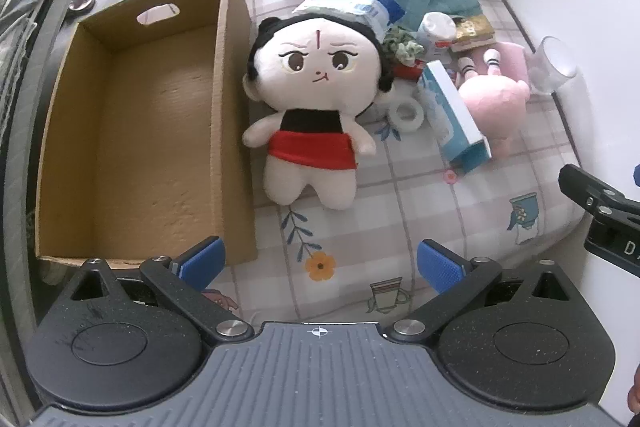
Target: Organize soft objects
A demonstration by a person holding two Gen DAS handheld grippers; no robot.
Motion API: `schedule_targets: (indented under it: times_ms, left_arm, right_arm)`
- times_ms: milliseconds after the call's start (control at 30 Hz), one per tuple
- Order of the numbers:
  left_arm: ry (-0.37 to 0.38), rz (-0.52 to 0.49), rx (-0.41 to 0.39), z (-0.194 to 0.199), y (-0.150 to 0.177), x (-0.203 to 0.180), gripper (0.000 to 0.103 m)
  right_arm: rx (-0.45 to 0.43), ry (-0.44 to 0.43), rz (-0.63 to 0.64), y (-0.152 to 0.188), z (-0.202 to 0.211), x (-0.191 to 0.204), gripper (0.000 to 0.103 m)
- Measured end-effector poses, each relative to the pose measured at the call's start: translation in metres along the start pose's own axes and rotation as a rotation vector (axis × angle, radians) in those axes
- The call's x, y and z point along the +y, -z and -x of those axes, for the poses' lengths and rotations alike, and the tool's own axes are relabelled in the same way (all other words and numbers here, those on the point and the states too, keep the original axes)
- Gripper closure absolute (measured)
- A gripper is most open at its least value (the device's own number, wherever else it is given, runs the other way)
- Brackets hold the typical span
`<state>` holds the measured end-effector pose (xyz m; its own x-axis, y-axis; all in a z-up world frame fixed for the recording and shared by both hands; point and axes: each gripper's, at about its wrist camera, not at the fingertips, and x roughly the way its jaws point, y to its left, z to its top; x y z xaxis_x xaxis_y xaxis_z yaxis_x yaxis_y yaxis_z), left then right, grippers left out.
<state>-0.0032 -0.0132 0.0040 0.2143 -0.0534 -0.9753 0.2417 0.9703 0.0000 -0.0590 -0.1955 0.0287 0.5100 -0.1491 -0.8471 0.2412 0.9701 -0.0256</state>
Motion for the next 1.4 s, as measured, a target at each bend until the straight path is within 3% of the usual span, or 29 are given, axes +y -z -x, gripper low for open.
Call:
schedule_targets:
  times_ms: [1400]
  left_arm:
    - [0.013,-0.03,-0.016,0.0037,-0.0027,-0.009,0.0]
  right_arm:
    - [-0.018,0.006,0.023,-0.0058,0.001,0.0015,0.0]
